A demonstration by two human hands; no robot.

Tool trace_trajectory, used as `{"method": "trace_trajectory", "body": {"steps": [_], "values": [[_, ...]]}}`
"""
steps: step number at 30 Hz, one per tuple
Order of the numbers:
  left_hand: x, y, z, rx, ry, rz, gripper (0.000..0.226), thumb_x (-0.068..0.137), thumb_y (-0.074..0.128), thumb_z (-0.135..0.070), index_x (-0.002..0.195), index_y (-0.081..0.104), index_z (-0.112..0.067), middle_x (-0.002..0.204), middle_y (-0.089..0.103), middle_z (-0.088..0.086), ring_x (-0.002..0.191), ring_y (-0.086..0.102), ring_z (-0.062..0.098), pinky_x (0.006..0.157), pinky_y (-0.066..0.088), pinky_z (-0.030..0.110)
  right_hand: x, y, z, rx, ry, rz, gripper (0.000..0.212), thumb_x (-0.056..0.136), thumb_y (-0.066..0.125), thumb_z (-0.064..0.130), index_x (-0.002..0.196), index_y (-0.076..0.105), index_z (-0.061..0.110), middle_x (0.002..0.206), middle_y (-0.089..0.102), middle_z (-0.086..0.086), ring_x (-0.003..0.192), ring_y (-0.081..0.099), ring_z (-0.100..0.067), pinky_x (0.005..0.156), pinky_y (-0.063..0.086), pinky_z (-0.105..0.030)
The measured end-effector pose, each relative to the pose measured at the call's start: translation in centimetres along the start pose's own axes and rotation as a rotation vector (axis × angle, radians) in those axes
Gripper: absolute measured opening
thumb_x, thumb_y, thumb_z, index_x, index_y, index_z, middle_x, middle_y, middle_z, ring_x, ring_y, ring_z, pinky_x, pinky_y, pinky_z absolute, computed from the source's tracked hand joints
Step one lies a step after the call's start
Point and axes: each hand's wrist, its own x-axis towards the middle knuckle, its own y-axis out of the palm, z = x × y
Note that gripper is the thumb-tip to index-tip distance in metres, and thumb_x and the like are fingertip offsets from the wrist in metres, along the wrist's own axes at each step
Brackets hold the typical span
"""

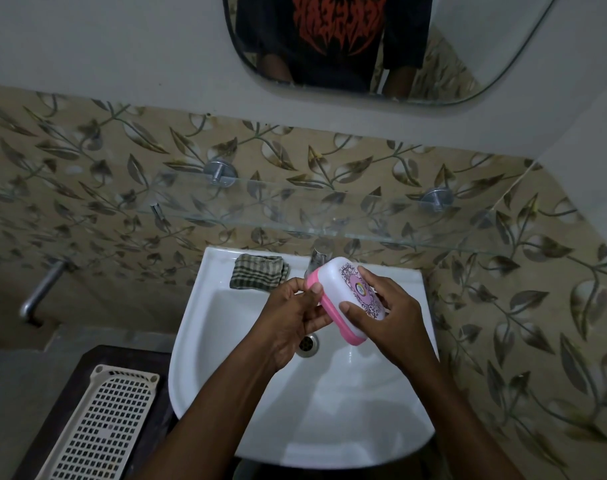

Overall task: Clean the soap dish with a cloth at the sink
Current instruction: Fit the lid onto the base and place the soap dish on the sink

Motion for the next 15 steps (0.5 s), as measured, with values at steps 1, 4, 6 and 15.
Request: {"method": "trace_trajectory", "body": {"steps": [1,4,6,15], "values": [[0.00,0.00,0.00,0.001,0.003,0.008,0.008,0.097,0.056,-0.011,0.094,0.055,-0.003,0.090,0.073,0.018,0.081,0.073,0.027,0.071,0.062,0.034,-0.04,0.03,-0.07,-0.001,0.004,0.006,0.085,0.067,0.067,0.070,0.138,0.054,0.025,0.119,0.063,0.012,0.110,0.061,-0.006,0.088,0.057,-0.034],[-0.01,-0.08,-0.04,0.003,0.007,0.026,0.008,0.096,0.057,-0.010,0.096,0.055,-0.003,0.087,0.074,0.016,0.078,0.074,0.026,0.068,0.061,0.032,-0.16,0.08,-0.35,0.004,0.003,0.018,0.084,0.067,0.068,0.070,0.137,0.055,0.026,0.119,0.063,0.012,0.110,0.061,-0.006,0.088,0.057,-0.035],[0.08,-0.14,0.04,-0.004,0.010,0.034,0.010,0.094,0.059,-0.011,0.097,0.054,-0.002,0.089,0.073,0.018,0.080,0.074,0.027,0.068,0.062,0.033,-0.15,0.04,-0.44,0.001,0.008,0.027,0.084,0.067,0.067,0.071,0.136,0.055,0.026,0.120,0.064,0.013,0.110,0.061,-0.005,0.089,0.057,-0.033],[0.33,-0.27,0.48,-0.108,0.023,0.064,0.030,0.082,0.065,-0.019,0.104,0.055,-0.001,0.102,0.071,0.024,0.091,0.072,0.034,0.075,0.061,0.037,0.11,-0.10,-0.06,0.032,0.029,0.060,0.080,0.065,0.069,0.071,0.134,0.056,0.032,0.118,0.063,0.019,0.109,0.060,0.001,0.088,0.053,-0.022]]}}
